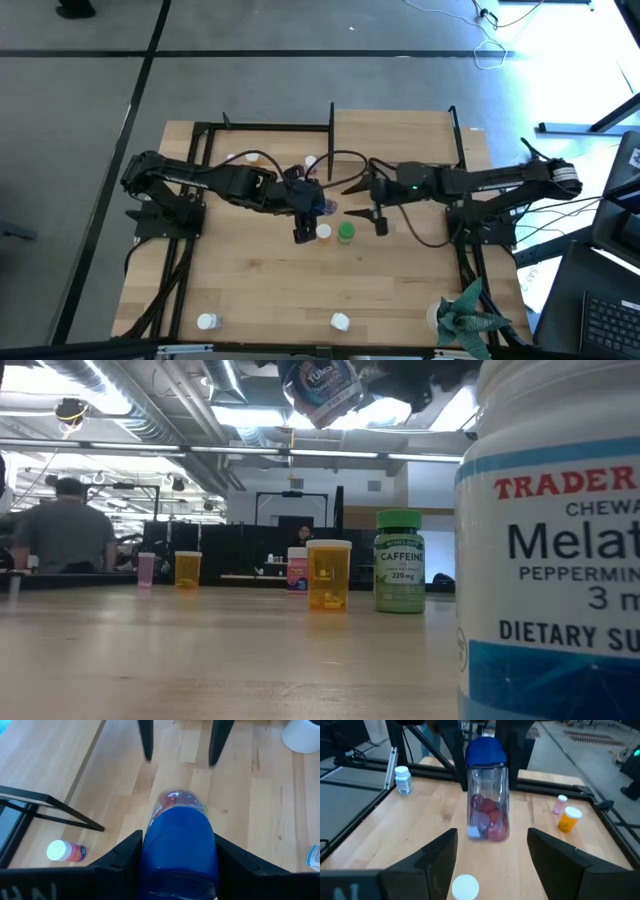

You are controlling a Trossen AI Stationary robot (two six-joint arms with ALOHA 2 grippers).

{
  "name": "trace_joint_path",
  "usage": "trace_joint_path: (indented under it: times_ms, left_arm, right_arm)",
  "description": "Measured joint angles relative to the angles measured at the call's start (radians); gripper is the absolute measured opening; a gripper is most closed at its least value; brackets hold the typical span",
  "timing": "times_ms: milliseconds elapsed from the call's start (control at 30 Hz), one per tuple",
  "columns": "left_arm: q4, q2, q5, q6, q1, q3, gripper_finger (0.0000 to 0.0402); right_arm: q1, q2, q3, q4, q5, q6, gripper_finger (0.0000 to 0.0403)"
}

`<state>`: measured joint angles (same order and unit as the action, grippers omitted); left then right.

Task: Pick and place medicine bottles onto shelf by color
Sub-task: Put the blue medicine bottle on the shelf

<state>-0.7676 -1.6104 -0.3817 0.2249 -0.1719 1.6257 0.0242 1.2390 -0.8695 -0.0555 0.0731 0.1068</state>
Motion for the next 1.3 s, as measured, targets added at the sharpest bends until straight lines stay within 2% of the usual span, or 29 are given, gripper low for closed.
trace_joint_path:
  times_ms: [233,367,500,767,1000,1133,1300]
  left_arm:
    - [-0.002,0.0,0.0,-0.005,-0.009,0.0,0.0169]
    - [-0.002,0.0,-0.036,-0.02,-0.027,-0.001,0.0169]
    - [-0.002,0.0,-0.047,-0.02,-0.042,-0.001,0.0169]
    - [-0.004,0.0,-0.054,-0.019,-0.052,-0.001,0.0169]
    - [-0.004,0.0,-0.06,-0.016,-0.051,-0.001,0.017]
    - [-0.003,0.0,-0.063,-0.016,-0.051,-0.001,0.0187]
    - [-0.001,0.0,-0.065,-0.011,-0.051,-0.001,0.0203]
  right_arm:
    - [0.0,0.134,-0.16,0.113,0.0,-0.018,0.0242]
    - [-0.001,0.185,-0.225,0.158,0.025,-0.03,0.0242]
    - [0.0,0.221,-0.252,0.163,0.059,-0.054,0.0242]
    - [0.0,0.25,-0.263,0.161,0.056,-0.052,0.0241]
    - [0.0,0.25,-0.263,0.16,0.054,-0.051,0.0201]
    - [0.0,0.25,-0.263,0.159,0.052,-0.048,0.017]
    - [0.0,0.25,-0.263,0.158,0.054,-0.049,0.0163]
